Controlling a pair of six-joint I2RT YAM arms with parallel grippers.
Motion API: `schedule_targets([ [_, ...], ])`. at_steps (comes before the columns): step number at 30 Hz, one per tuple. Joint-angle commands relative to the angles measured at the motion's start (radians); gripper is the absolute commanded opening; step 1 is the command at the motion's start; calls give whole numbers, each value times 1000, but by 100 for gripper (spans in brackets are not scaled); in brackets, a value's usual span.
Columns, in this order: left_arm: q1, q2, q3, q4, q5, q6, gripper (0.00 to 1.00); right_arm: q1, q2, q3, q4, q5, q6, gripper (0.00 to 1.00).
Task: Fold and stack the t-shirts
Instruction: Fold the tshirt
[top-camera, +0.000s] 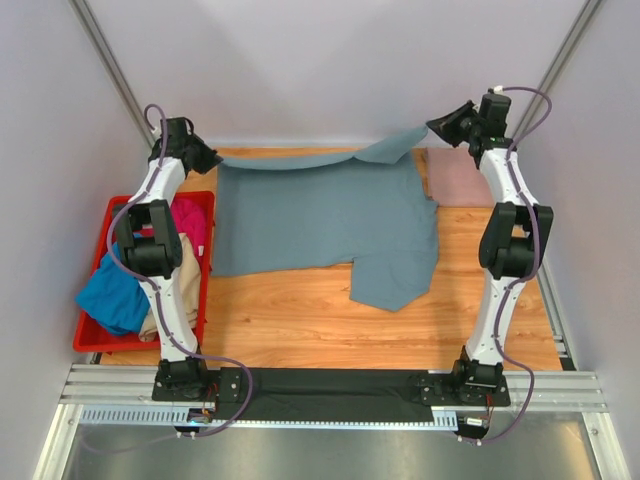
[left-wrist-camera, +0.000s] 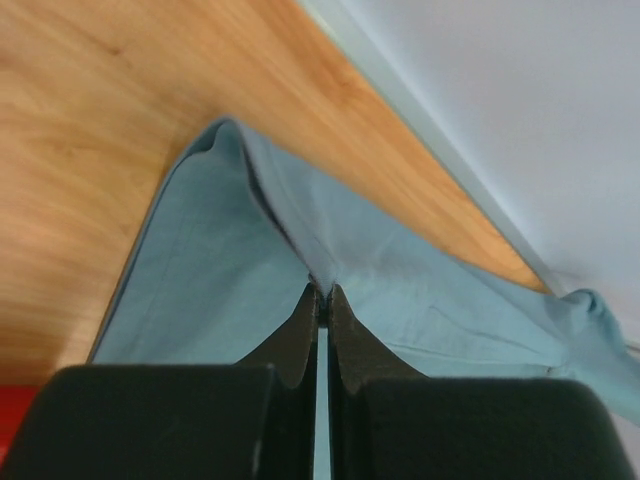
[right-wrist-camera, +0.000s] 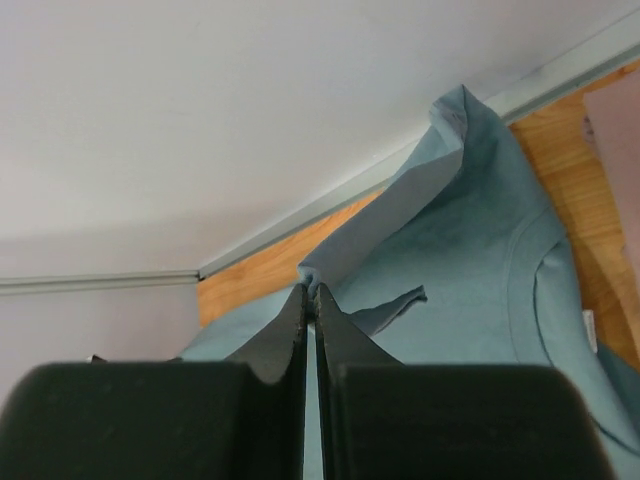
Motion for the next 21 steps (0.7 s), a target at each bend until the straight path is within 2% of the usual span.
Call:
schedule_targets([
  [1, 9, -58, 20, -65, -6, 67, 0, 1, -117, -11, -83, -23, -12, 0],
  [5, 9, -44, 34, -105, 3, 93, 0, 1, -158, -49, -181, -18, -56, 0],
  [13, 7, -31, 40, -220, -33, 152, 0, 1, -235, -255, -249, -12, -124, 0],
  [21, -31, 29, 98, -320, -54, 264, 0, -2, -269, -371, -300, 45, -199, 0],
])
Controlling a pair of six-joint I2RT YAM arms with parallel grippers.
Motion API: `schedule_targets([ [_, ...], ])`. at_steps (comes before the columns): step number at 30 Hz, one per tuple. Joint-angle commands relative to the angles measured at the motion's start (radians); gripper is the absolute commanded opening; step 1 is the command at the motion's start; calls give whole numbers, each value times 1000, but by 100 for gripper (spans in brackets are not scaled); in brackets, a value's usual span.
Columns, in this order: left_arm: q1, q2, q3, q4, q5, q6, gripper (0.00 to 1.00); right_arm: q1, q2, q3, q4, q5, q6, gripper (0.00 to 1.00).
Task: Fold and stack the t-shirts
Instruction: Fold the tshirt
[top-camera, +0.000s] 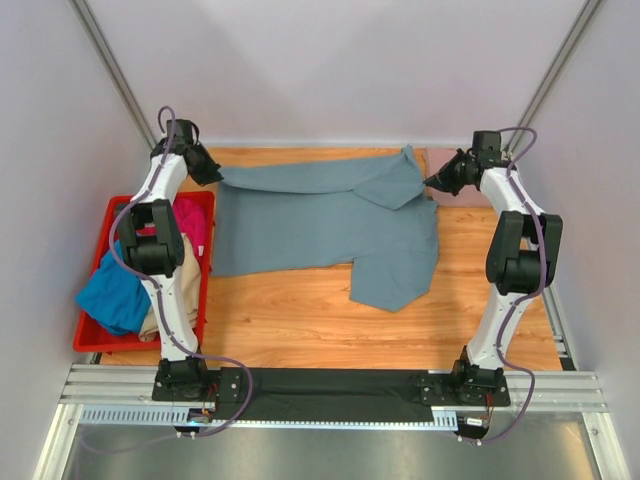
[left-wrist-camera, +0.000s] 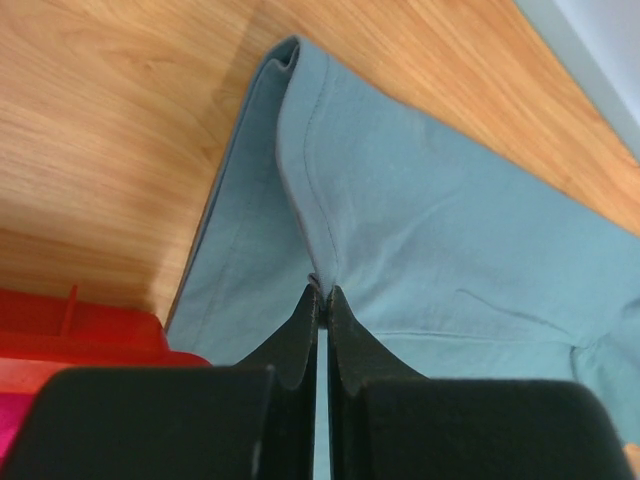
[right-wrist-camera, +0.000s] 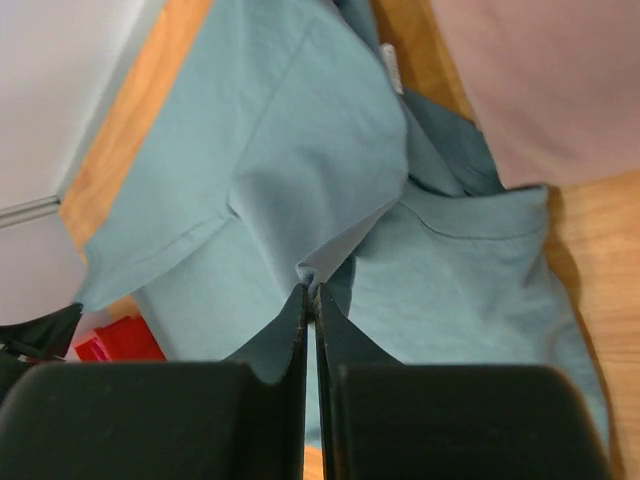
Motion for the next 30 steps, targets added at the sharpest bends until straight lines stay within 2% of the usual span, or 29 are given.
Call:
schedule_targets([
  [1, -18, 8, 39, -60, -36, 80, 0, -7, -70, -17, -30, 30, -58, 0],
  [7, -19, 17, 29, -99, -43, 90, 0, -21, -75, -37, -51, 29, -74, 0],
  [10, -21, 25, 30, -113, -51, 101, 4, -24, -63, -11, -73, 17, -85, 1],
  [15, -30, 19, 67, -200, -175, 118, 24, -23, -52, -6, -85, -22, -81, 5],
  [17, -30, 13, 76, -222, -225, 124, 31, -23, -63, -26, -87, -43, -73, 9],
  [18, -30, 8, 85, -237, -237, 121, 39, -23, -69, -34, -94, -45, -73, 10],
  [20, -28, 4, 98, -254, -241, 121, 42, -23, -84, -46, -120, -42, -76, 16],
  [21, -31, 1, 113, -262, -238, 121, 43, -23, -87, -47, -157, -33, -82, 23],
  [25, -56, -30, 147, -316, -226, 113, 43, -23, -122, -35, -323, 38, -76, 36],
  [29, -146, -134, 96, -362, -201, 113, 43, -13, -201, -55, -487, 145, -65, 41],
  [30, -165, -159, 35, -356, -188, 118, 43, -9, -222, -92, -514, 165, -67, 41],
])
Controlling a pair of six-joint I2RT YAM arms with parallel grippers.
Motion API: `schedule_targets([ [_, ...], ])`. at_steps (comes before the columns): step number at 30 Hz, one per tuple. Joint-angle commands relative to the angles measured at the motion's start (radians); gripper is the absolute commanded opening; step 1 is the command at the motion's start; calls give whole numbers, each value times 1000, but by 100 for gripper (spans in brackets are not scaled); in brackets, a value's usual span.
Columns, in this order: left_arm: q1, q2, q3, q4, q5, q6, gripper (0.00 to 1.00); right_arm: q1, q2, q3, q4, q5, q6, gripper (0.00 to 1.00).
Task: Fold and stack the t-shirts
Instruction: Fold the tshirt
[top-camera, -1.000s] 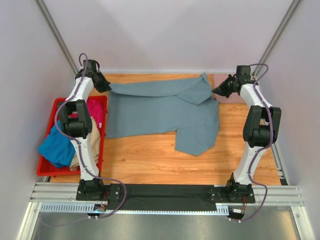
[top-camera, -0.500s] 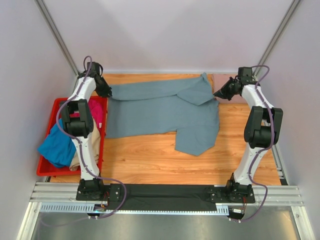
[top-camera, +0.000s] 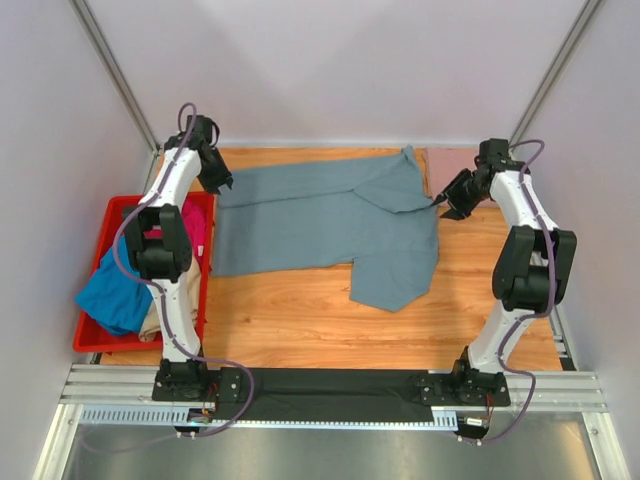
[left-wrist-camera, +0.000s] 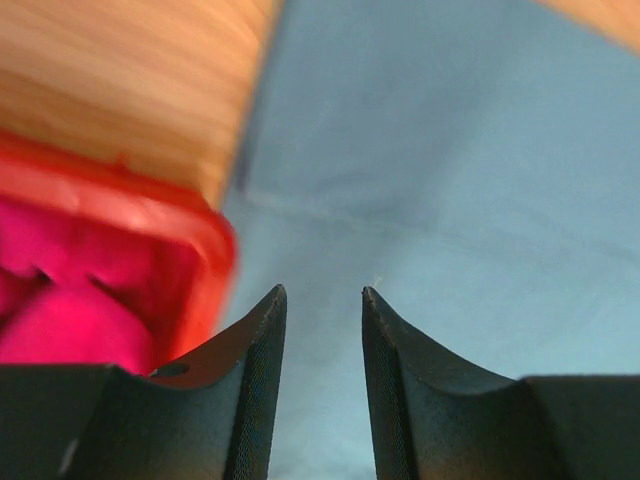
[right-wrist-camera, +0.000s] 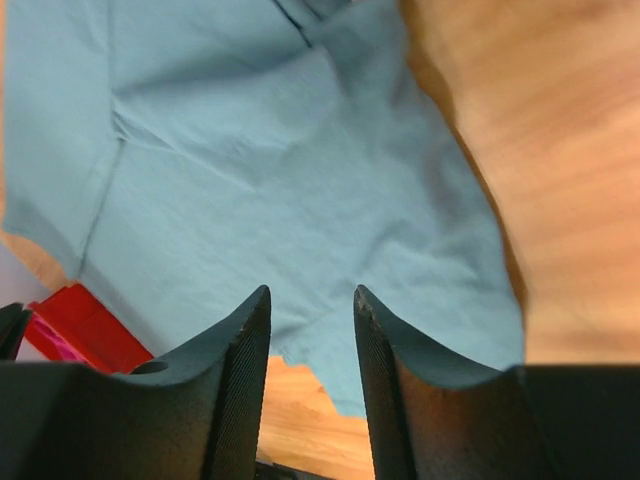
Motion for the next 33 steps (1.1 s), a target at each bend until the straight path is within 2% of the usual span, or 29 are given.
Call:
schedule_targets([
  [1, -108, -165, -93, -50, 29, 23, 43, 13, -152, -53, -168, 125, -15, 45],
  [3, -135, -245, -219, 4, 110, 17, 44, 18, -191, -139, -183, 167, -38, 55],
  [4, -158, -267, -256, 19, 128, 0, 44, 18, -231, -179, -178, 179, -55, 56],
  [8, -201, -348, -429, 79, 168, -52, 45, 16, -297, -355, -91, 172, -66, 57],
  [10, -209, -363, -542, 110, 207, -80, 45, 19, -318, -443, -19, 98, -46, 54],
  [14, -211, -373, -627, 121, 187, -63, 45, 33, -352, -520, 55, 95, -32, 52],
  [22, -211, -242, -638, 78, 139, -34, 44, 68, -283, -616, 165, 150, -6, 52],
  [23, -211, -235, -644, 79, 139, -35, 44, 76, -279, -629, 180, 155, -4, 50],
  [27, -212, -216, -661, 64, 110, -43, 43, 88, -260, -641, 145, 227, 16, 28],
  [29, -211, -207, -661, 47, 80, -43, 43, 88, -266, -659, 138, 225, 17, 23],
  [33, -212, -207, -678, 35, 59, -45, 42, 88, -291, -673, 95, 292, 14, 4],
])
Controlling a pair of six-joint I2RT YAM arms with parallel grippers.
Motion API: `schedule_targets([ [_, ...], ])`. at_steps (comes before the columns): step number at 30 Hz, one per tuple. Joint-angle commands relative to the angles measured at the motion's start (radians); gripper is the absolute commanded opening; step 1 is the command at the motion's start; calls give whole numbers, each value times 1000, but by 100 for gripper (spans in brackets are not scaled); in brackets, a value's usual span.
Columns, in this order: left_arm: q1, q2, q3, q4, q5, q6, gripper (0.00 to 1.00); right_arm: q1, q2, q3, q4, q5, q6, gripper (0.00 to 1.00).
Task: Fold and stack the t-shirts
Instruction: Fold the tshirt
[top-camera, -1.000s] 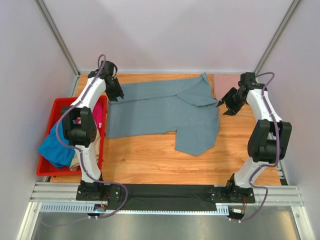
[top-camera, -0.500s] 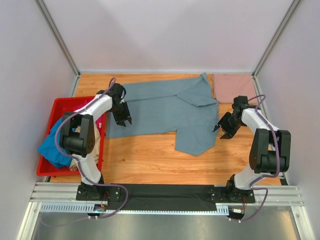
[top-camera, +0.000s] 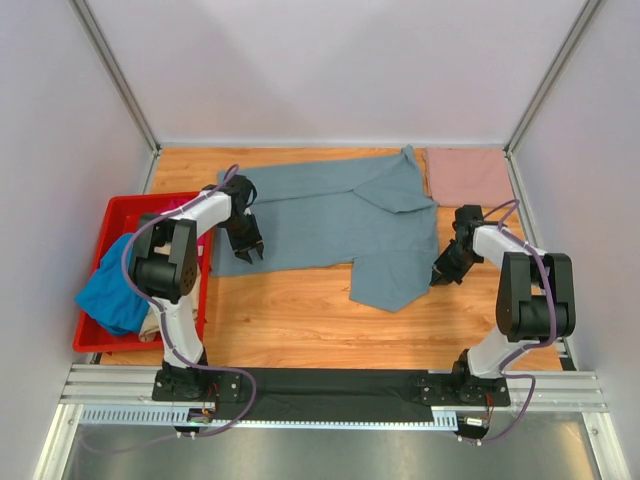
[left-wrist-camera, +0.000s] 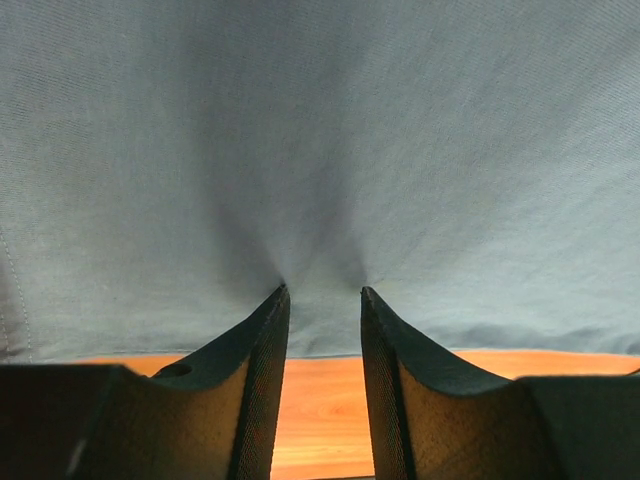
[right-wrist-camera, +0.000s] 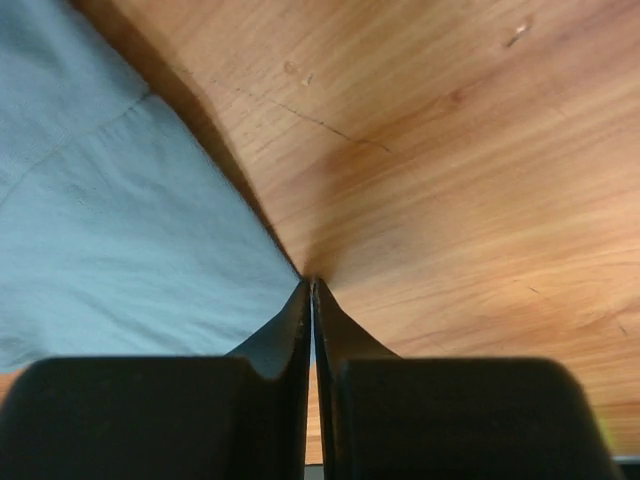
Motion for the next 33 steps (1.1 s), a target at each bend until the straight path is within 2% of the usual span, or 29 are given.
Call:
schedule_targets([
  [1, 2, 11, -29, -39, -66, -2, 42, 2, -26, -5, -34, 93, 10, 1],
  [9, 2, -57, -101, -56, -91, -5, 41, 2, -131, -5, -204, 218, -4, 0],
  [13, 2, -75, -120, -73, -94, 6, 41, -1, -184, -11, -246, 226, -17, 0],
  [18, 2, -93, -121, -56, -94, 16, 42, 10, -274, 18, -80, -70, -71, 2],
  [22, 1, -83, -100, -56, -76, 17, 42, 68, -193, 88, 1, -118, -40, 2],
  [27, 1, -80, -109, -50, -77, 15, 42, 118, -11, 120, 145, -137, 25, 0],
  [33, -2, -83, -140, -54, -60, 27, 42, 118, 96, 79, 3, 34, 99, 0],
])
